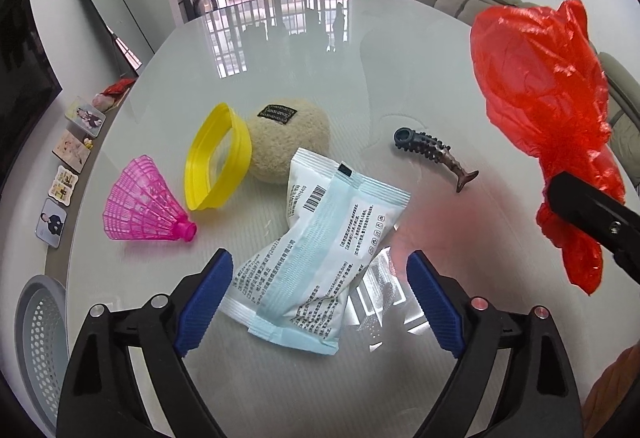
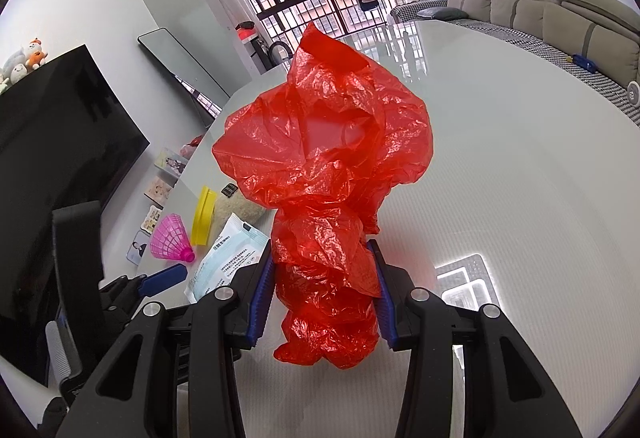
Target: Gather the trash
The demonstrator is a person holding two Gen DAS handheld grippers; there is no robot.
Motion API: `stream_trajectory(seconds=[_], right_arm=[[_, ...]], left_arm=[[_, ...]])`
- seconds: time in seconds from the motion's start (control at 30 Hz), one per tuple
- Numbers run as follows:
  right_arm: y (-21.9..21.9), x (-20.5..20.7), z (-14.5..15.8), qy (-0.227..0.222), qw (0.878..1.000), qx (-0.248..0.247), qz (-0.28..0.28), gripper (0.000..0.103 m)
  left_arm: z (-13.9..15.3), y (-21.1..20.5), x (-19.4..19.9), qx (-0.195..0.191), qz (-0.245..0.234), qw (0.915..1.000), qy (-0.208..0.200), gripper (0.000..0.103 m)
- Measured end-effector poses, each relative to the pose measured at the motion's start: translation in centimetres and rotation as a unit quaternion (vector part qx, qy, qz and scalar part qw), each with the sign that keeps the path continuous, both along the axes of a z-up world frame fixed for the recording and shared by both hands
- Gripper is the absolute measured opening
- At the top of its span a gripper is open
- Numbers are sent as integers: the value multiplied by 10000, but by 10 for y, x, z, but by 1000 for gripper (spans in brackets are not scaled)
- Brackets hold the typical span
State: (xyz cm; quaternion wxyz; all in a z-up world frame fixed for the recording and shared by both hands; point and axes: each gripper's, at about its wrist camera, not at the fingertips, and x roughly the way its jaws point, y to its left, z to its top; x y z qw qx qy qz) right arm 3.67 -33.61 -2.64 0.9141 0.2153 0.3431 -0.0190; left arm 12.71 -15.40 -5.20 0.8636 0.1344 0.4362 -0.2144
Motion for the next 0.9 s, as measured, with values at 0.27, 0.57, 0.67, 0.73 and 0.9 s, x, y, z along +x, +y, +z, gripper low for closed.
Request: stream_trajectory(seconds=[0.27,0.57,0.67,0.73,0.9], right_arm=[[0,2,1,31,10000,-10,16,42],[-6,2,4,-9,9999,-28,-119,42],[-14,1,4,-46,9996,17,-271,42],[-17,0,2,-34,9993,26,-366,42],[-12,2,-2,110,9991,-42,-397,42]], left_arm=[[-12,-3,14,21,80,9999,113,68],[-1,14,5,-240,362,9990,121,55],[6,29,-7,-269,547,9981,32,55],[11,38,-14,-306,666,9973,-21,55],[26,69,-34,-308,983,9942,-312,55]])
